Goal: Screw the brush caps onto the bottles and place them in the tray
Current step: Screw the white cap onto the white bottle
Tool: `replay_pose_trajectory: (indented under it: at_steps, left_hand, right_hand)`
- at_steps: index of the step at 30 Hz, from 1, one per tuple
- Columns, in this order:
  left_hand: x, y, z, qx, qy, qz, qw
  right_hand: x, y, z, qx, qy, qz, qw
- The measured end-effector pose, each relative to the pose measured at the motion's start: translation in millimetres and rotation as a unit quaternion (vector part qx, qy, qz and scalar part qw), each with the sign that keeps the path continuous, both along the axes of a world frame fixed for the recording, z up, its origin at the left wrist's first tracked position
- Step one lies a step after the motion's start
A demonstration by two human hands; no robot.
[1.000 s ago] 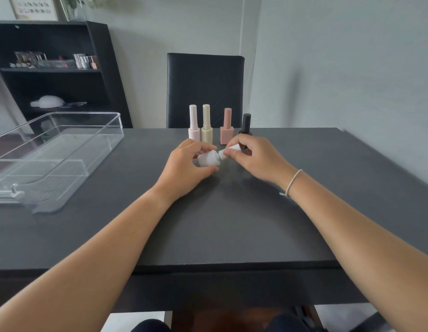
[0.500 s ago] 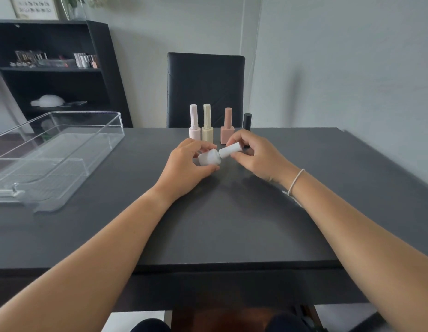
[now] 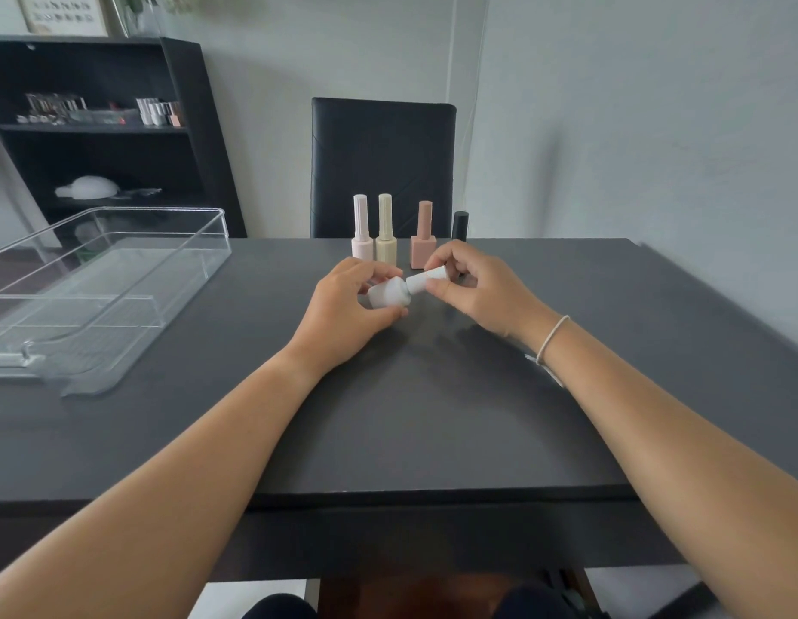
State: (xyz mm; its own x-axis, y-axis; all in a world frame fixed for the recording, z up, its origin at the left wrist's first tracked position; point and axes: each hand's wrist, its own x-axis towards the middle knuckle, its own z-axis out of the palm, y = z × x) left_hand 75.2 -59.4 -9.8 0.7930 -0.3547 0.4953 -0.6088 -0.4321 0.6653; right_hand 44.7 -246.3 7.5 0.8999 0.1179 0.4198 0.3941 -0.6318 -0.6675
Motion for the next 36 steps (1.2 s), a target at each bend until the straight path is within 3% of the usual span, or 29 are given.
replay_pose_trajectory:
  at_steps: [12, 20, 28, 36]
  left_hand:
    - [0.6, 0.1, -0.5, -0.008, 0.002, -0.003, 1.0]
    - [-0.9, -0.1, 0.4, -0.014, -0.002, -0.006, 1.0]
    - [-2.1, -0.3, 1.3, -0.012, 0.002, -0.007, 1.0]
    - [-2.3, -0.4, 1.8, -0.012, 0.001, -0.005, 1.0]
  right_hand:
    - [3.2, -2.0, -0.9, 0.008, -0.001, -0.036, 0.999]
    - [-0.2, -2.3, 1.3, 0.012, -0.033, 0.007, 0.999]
    - [4.7, -3.7, -0.6, 0.014, -0.017, -0.041, 0.999]
    - [0.1, -4.3, 1.6, 0.017, -0.026, 0.003, 1.0]
